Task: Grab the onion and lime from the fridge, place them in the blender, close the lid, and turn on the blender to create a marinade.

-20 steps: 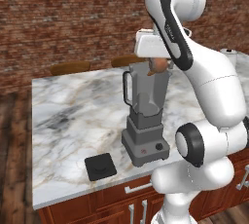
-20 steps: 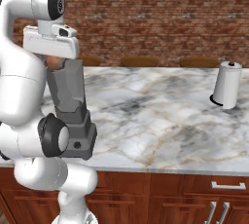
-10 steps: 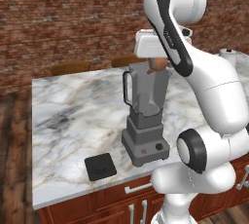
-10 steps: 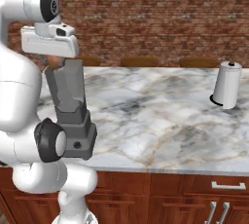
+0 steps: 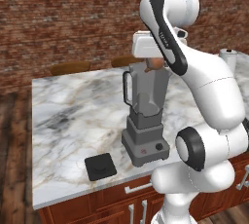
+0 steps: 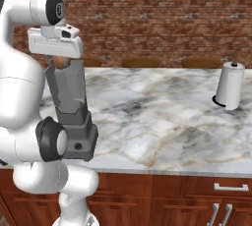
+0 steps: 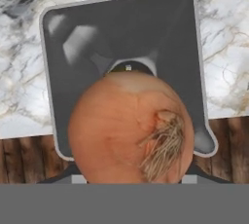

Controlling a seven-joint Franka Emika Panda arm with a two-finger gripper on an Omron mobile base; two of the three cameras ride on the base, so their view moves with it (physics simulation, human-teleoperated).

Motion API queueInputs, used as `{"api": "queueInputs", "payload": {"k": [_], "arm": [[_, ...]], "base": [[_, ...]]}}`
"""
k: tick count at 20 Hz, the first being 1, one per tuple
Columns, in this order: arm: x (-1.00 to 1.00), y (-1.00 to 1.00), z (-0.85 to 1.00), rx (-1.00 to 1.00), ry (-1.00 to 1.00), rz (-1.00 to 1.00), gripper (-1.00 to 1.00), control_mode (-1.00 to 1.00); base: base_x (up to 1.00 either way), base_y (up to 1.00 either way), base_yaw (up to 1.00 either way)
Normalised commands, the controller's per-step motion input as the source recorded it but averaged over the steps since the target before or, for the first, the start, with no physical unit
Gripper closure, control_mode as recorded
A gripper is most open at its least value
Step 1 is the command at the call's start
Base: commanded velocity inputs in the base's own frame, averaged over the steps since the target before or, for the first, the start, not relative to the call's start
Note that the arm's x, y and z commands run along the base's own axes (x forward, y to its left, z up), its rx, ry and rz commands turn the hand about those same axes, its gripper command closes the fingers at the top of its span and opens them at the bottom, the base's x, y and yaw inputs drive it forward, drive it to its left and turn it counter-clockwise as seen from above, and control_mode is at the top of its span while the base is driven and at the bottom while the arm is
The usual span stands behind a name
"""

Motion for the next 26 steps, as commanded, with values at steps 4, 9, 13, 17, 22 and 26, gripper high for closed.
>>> {"api": "queueInputs", "payload": {"k": [4,9,13,17,22,26], "arm": [[0.22,0.0,-0.03,0.0,0.0,0.0,-1.0,-1.0],[0.03,0.0,0.0,0.0,0.0,0.0,-1.0,-1.0],[0.0,0.0,0.0,0.0,0.0,0.0,-1.0,-1.0],[-0.16,0.06,0.06,0.0,-0.05,0.0,-1.0,-1.0],[-0.91,0.38,0.14,0.0,-0.12,0.01,-1.0,-1.0],[-1.0,0.57,0.01,0.0,-0.07,0.02,-1.0,-1.0]], "base": [[0.0,0.0,0.0],[0.0,0.0,0.0],[0.0,0.0,0.0],[0.0,0.0,0.0],[0.0,0.0,0.0],[0.0,0.0,0.0]]}}
